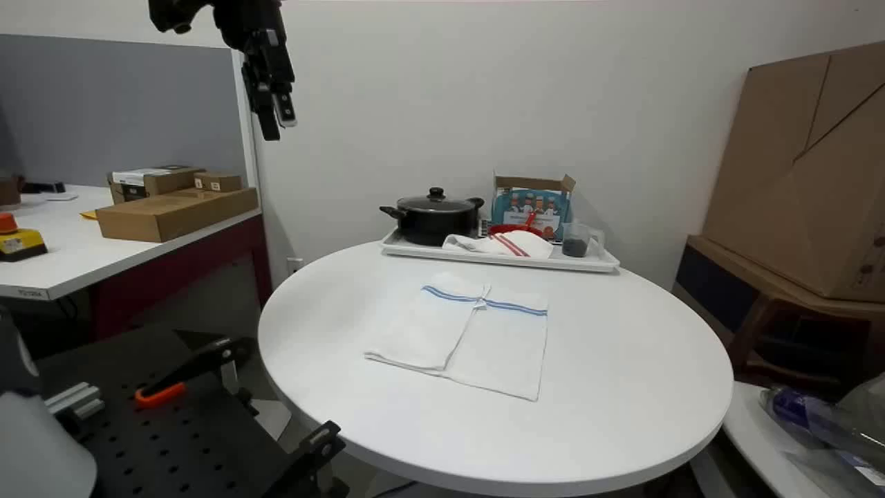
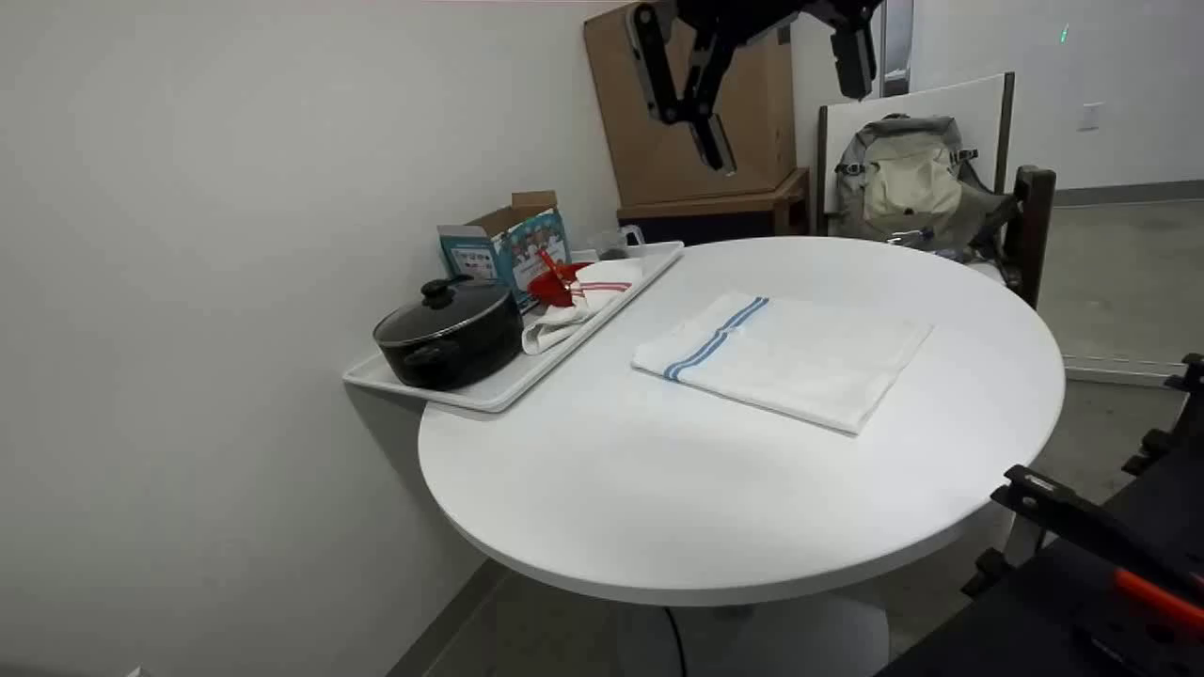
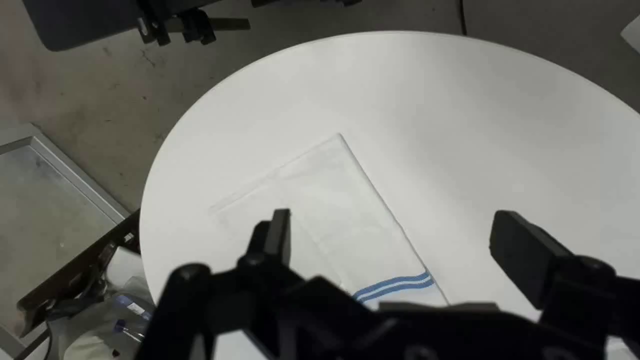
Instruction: Fold the towel
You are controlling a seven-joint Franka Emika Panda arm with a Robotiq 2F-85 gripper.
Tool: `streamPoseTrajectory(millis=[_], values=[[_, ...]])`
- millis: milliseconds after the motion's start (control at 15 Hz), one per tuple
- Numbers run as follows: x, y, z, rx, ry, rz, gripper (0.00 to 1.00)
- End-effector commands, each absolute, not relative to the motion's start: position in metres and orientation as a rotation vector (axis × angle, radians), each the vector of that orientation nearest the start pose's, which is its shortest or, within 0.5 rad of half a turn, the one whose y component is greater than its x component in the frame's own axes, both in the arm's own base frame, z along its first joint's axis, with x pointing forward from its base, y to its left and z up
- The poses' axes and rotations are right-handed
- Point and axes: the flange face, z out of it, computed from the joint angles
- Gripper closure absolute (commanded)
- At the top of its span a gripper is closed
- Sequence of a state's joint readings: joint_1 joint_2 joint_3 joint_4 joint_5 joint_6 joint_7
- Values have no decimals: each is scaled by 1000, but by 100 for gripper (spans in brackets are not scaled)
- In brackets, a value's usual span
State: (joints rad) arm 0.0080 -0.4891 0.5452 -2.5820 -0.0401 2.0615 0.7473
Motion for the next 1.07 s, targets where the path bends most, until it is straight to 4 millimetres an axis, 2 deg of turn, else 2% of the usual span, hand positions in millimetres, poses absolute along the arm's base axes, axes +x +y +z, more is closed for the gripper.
streamPoseTrajectory(millis=[0,200,267,533,800,1000], values=[[334,198,396,-3398,407,-147,0],[342,177,404,-3416,386,-216,0],[348,164,409,-3429,392,-229,0],[380,93,423,-3421,526,-291,0],[415,25,422,-3382,482,-321,0],[439,-12,413,-3343,423,-345,0]])
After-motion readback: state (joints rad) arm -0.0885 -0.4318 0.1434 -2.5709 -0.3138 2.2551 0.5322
